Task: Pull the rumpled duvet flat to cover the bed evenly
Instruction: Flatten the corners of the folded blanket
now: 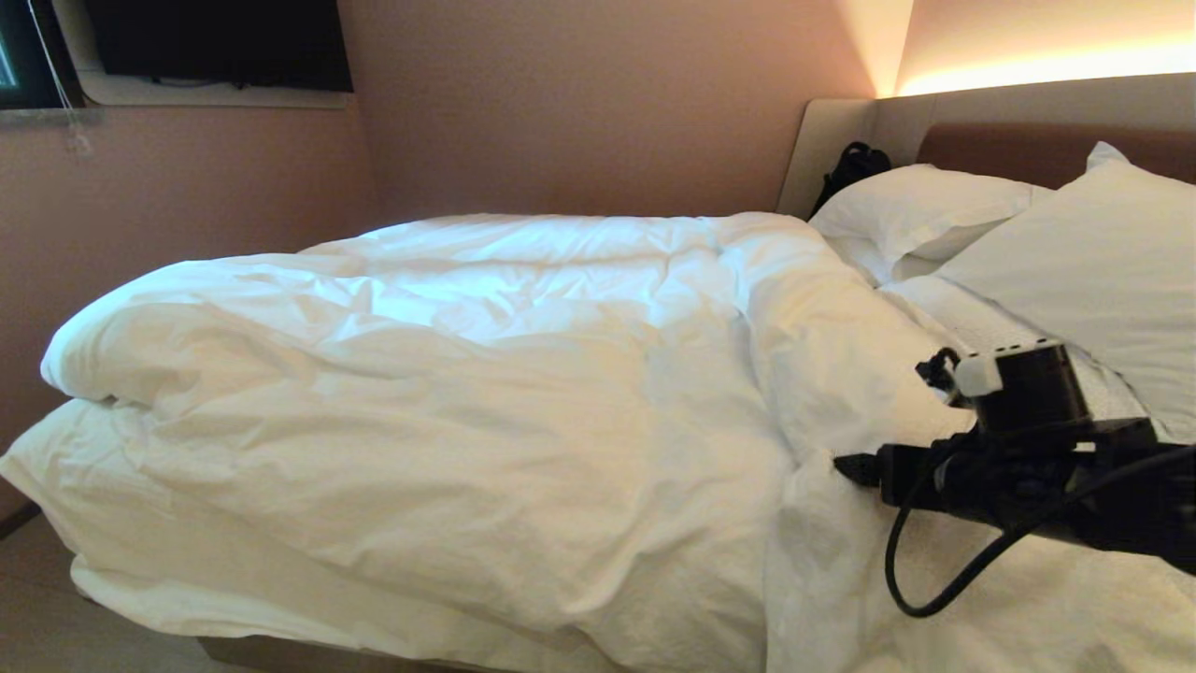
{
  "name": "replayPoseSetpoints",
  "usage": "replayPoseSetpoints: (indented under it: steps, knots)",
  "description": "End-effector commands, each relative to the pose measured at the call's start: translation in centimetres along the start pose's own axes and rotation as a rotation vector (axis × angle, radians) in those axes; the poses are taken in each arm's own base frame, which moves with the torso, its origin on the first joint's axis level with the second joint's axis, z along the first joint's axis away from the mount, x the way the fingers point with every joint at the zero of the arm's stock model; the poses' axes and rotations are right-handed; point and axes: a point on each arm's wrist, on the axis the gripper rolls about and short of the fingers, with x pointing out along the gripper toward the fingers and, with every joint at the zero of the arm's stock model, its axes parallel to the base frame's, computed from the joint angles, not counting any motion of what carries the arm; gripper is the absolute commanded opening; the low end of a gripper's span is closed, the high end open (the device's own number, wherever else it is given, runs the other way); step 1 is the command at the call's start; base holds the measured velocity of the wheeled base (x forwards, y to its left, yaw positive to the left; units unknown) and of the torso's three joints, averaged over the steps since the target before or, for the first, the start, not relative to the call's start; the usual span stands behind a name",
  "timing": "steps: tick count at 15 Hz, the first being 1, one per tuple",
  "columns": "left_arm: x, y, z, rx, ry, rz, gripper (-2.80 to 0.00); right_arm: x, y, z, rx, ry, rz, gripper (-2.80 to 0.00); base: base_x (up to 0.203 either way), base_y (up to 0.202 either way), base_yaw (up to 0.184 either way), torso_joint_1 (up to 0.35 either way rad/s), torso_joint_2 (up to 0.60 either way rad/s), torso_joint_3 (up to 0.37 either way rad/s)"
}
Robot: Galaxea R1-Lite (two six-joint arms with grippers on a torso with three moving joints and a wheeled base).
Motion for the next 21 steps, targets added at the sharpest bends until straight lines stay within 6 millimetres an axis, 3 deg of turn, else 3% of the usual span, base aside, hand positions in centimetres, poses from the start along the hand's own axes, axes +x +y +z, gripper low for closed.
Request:
replayPoseSetpoints:
  steps: [1, 6, 12, 16, 21]
  knots:
    - [0.0, 0.0, 0.0, 0.0, 0.0, 0.0, -2.8, 1.8, -0.4, -2.5, -0.021, 0.1, -0.062, 0.0, 0.0, 0.0, 0.0, 0.0, 0.0, 0.0]
    - [0.0, 0.0, 0.0, 0.0, 0.0, 0.0, -2.8, 0.3, -2.3, -8.3, -0.055, 0.25, -0.082, 0.0, 0.0, 0.0, 0.0, 0.0, 0.0, 0.0]
    - [0.0, 0.0, 0.0, 0.0, 0.0, 0.0, -2.8, -3.0, -3.1, -12.2, -0.083, 0.272, -0.006, 0.0, 0.0, 0.0, 0.0, 0.0, 0.0, 0.0]
    - [0.0, 0.0, 0.0, 0.0, 0.0, 0.0, -2.8, -4.4, -3.1, -11.8, -0.06, 0.245, 0.113, 0.0, 0.0, 0.0, 0.0, 0.0, 0.0, 0.0]
    - [0.0, 0.0, 0.0, 0.0, 0.0, 0.0, -2.8, -6.6, 0.0, -7.3, -0.096, 0.089, 0.239, 0.0, 0.0, 0.0, 0.0, 0.0, 0.0, 0.0]
